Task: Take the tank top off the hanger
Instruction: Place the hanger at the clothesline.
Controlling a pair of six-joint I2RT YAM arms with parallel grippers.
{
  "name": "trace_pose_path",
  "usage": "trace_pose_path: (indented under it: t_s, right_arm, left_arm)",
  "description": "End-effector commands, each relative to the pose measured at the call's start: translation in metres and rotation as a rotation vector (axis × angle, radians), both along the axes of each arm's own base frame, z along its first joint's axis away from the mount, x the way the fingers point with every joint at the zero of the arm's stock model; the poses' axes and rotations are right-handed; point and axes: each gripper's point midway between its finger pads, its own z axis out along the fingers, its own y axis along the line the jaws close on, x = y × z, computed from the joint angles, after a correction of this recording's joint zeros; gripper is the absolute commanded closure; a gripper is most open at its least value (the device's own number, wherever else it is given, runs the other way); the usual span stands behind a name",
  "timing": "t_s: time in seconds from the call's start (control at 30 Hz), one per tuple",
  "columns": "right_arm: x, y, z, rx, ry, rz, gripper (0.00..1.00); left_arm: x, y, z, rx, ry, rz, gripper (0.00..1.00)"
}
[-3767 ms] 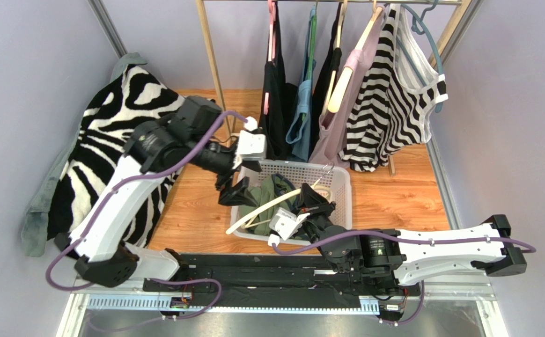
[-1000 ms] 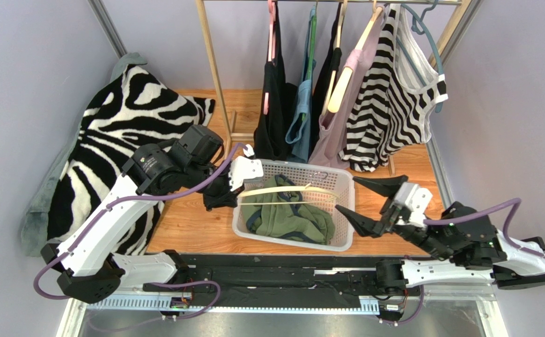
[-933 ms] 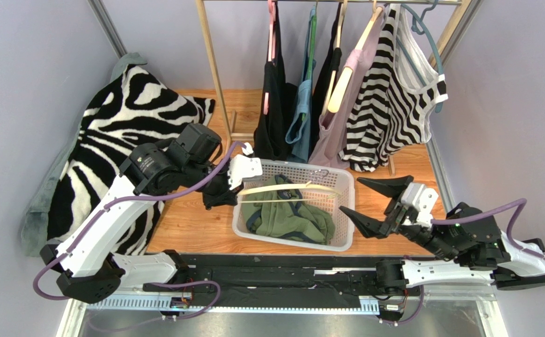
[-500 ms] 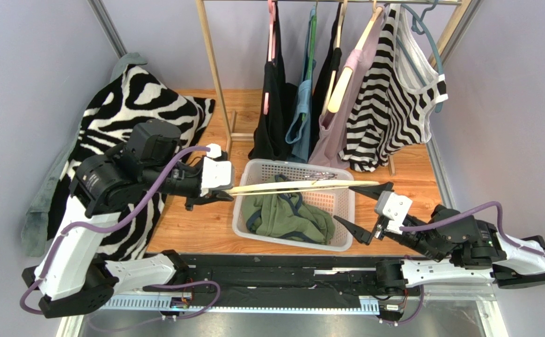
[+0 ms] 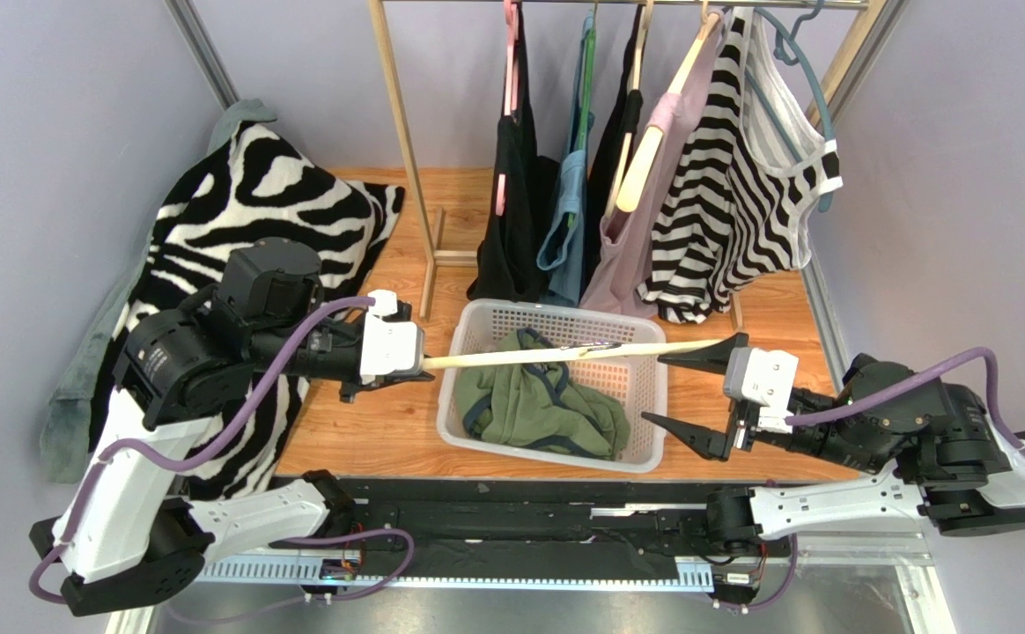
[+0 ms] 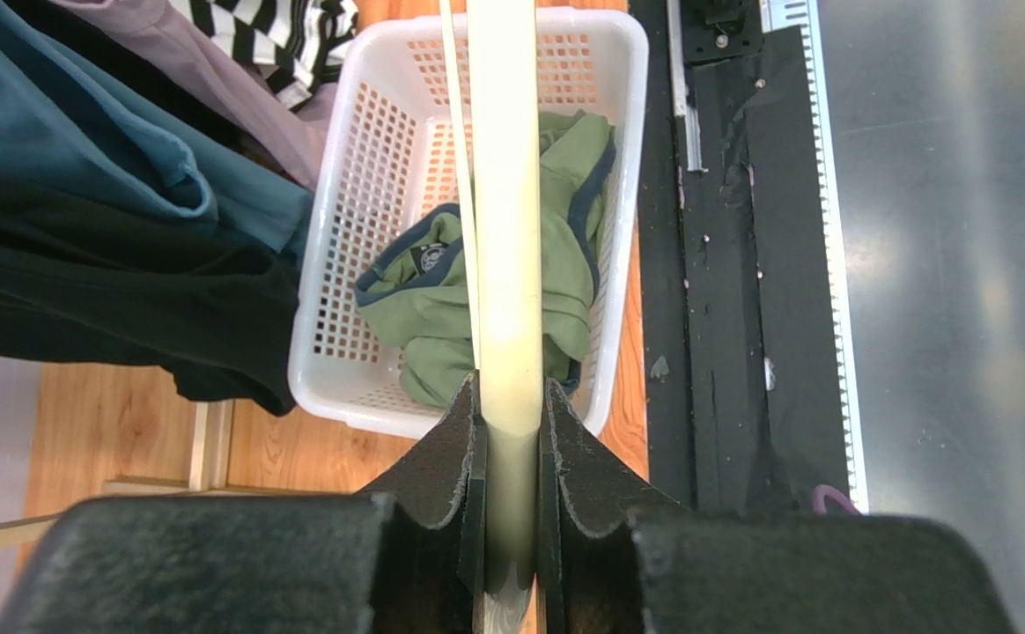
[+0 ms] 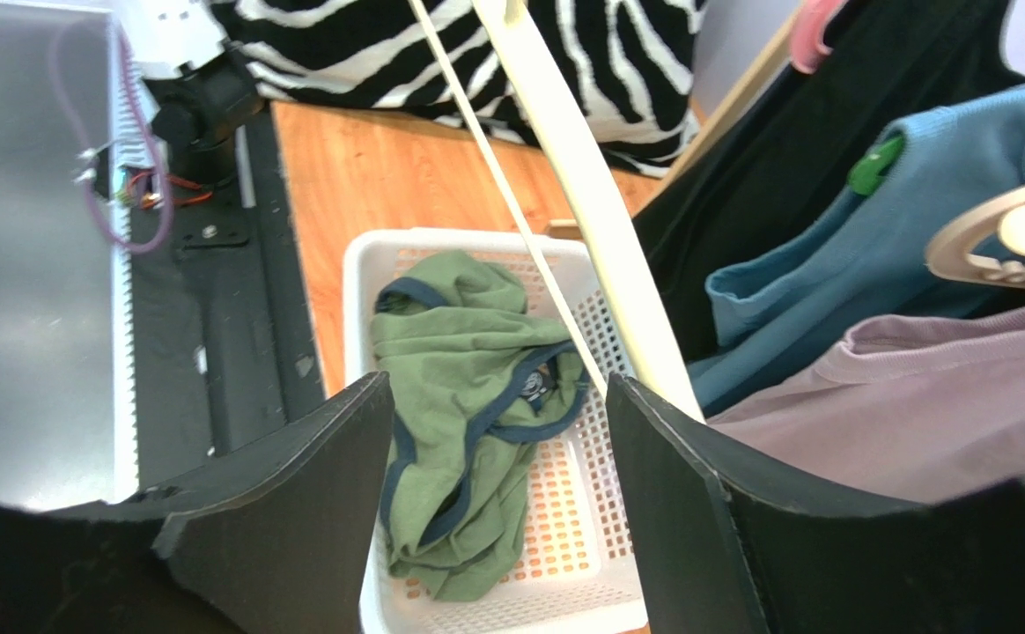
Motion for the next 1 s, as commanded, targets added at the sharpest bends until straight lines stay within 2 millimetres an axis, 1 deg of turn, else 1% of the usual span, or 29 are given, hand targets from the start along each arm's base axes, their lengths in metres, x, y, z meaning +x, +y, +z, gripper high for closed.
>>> trace_pose_path:
  t_s: [0.0,0.07,0.13,0.17,0.2,0.23,0.3,0.33,0.4,0.43,0.53,0.67,0.87,0.97]
  right_arm:
    - [-0.012,-0.003,0.025,0.058,0.023,0.068,0.35]
    - [-0.014,-0.004,0.023,0.047,0.028,0.078,0.36]
    - [-0.015,-0.008,0.027,0.058,0.029,0.089,0.37]
    - [-0.014,-0.011,0.028,0.063,0.026,0.082,0.38]
    - [-0.011,-0.011,0.028,0.063,0.023,0.065,0.41]
    - [-0.005,-0.016,0.026,0.053,0.012,0.031,0.41]
    - [-0.003,-0.018,0.018,0.020,0.008,0.016,0.41]
    - [0.001,-0.020,0.007,-0.027,0.004,-0.007,0.41]
    - [0.005,-0.024,-0.005,-0.068,0.006,-0.039,0.40]
    - [0.009,-0.026,-0.014,-0.101,0.004,-0.062,0.41]
    - [0.014,-0.031,-0.020,-0.117,0.008,-0.104,0.41]
    - [0.013,-0.028,-0.022,-0.152,0.020,-0.103,0.42]
    - [0.013,-0.028,-0.025,-0.174,0.012,-0.098,0.43]
    - [0.014,-0.027,-0.024,-0.172,0.015,-0.105,0.45]
  left_arm:
    - [-0.047,0.043,-0.058,0.263,0.250,-0.043,1.00]
    - [-0.047,0.044,-0.061,0.273,0.250,-0.042,1.00]
    - [-0.046,0.045,-0.062,0.276,0.251,-0.040,1.00]
    - [-0.046,0.044,-0.062,0.277,0.254,-0.038,1.00]
    - [-0.046,0.044,-0.061,0.276,0.255,-0.038,1.00]
    - [-0.046,0.044,-0.060,0.271,0.251,-0.038,1.00]
    - [-0.047,0.043,-0.056,0.261,0.246,-0.038,1.00]
    - [-0.047,0.043,-0.055,0.257,0.244,-0.040,1.00]
    - [-0.048,0.043,-0.055,0.253,0.246,-0.042,1.00]
    - [-0.049,0.043,-0.054,0.248,0.248,-0.045,1.00]
    - [-0.052,0.043,-0.051,0.234,0.244,-0.056,1.00]
    - [-0.061,0.045,-0.044,0.193,0.219,-0.088,1.00]
    - [-0.064,0.043,-0.039,0.173,0.231,-0.097,1.00]
    - [-0.066,0.040,-0.036,0.159,0.241,-0.109,1.00]
